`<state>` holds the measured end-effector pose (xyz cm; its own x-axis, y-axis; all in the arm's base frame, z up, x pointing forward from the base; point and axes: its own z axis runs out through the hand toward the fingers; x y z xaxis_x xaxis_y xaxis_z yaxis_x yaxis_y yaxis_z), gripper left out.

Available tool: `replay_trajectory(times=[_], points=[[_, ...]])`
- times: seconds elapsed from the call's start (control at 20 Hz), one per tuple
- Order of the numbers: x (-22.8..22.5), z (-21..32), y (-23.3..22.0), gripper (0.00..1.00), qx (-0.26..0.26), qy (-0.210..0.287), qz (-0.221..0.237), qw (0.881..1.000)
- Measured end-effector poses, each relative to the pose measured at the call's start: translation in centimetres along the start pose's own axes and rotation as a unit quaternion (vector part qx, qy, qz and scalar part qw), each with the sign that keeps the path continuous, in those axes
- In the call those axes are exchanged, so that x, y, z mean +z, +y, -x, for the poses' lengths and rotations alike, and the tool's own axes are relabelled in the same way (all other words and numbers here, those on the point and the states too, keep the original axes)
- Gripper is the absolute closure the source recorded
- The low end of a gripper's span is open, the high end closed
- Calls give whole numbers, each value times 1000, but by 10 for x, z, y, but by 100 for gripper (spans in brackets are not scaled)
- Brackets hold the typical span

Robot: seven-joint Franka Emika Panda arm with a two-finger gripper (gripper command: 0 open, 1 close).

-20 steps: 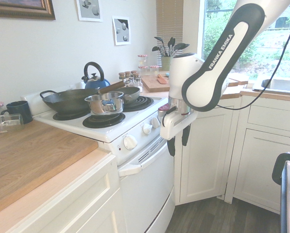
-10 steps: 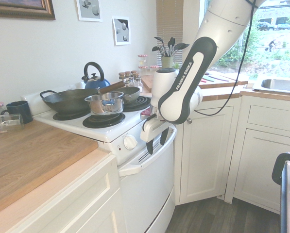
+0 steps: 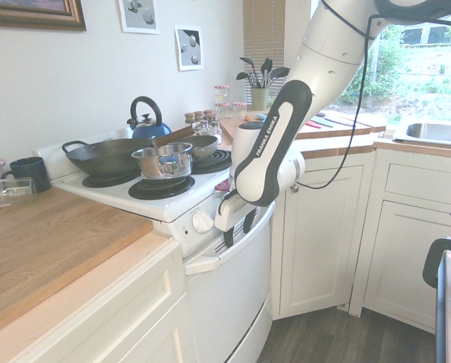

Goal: Open the oven

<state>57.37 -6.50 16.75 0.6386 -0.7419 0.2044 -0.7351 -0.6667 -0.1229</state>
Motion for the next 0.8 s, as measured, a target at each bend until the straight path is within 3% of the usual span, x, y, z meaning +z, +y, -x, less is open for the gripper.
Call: replay_trajectory(times=[0.4, 0.8], points=[[7, 3, 44, 0, -6, 12, -18, 1000], [30, 20, 158, 0, 2, -32, 28, 999]])
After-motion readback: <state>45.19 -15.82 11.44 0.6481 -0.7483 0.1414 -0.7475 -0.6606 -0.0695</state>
